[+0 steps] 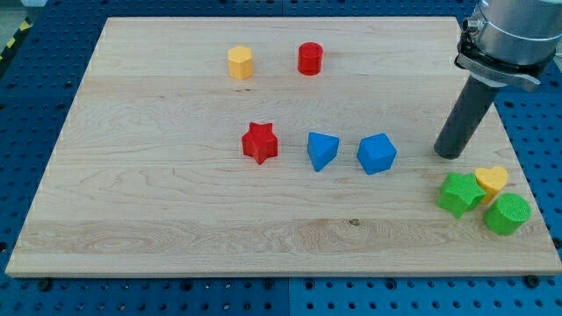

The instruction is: Move the cube to the top left of green star

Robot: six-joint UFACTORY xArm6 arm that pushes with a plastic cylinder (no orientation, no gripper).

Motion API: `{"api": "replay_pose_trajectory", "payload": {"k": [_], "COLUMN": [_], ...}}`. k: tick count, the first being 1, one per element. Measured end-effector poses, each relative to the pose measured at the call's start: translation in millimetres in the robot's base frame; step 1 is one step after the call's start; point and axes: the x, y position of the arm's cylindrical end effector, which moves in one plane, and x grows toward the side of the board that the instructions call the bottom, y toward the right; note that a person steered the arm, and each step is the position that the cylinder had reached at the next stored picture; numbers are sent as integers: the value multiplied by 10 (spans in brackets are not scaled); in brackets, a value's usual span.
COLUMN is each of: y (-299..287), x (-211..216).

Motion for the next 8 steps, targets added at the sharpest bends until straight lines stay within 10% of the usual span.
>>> {"api": "replay_pose_trajectory", "payload": {"k": [8], "y": [-1369], "x": [387]}}
